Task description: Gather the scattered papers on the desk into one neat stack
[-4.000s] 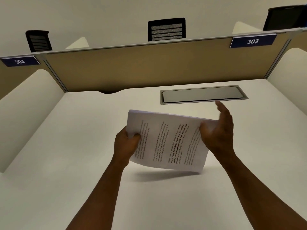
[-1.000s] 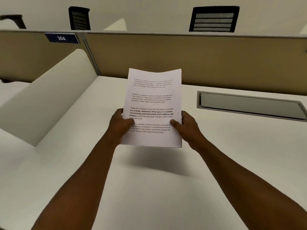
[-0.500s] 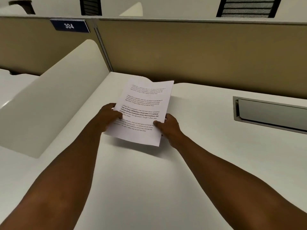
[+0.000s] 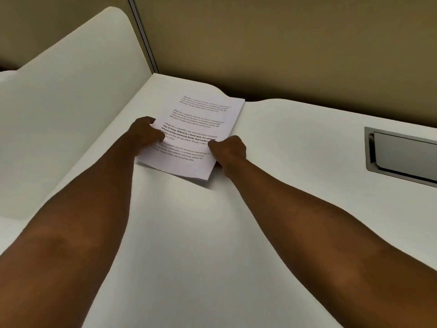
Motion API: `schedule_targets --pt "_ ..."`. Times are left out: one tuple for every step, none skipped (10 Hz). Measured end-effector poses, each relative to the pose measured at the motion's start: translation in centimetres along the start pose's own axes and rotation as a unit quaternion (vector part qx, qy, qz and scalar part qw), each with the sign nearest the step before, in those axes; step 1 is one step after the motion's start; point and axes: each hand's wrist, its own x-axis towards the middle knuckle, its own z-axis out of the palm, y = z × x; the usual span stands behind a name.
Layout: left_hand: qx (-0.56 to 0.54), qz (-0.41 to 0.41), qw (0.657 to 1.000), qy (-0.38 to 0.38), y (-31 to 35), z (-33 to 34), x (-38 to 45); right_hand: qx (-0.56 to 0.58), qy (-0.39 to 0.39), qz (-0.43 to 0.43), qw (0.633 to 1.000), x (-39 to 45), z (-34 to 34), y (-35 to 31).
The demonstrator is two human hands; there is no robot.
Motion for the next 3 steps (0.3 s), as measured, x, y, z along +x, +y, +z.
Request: schedule_targets --pt "0.038 0.004 0.999 0.014 0.7 0.3 0.5 -0.023 0.009 -0.001 1.0 0.4 0.2 -0.4" --pt "0.085 0.001 0.996 0.025 0.6 0.5 1.0 -0.04 0.016 -0.007 0.999 0.3 -0.5 -0.3" --pt "0.155 -0.001 0.986 0.059 1.0 0.5 -0.1 -0.09 0.021 -0.022 0.995 -0.6 -2.0 0.4"
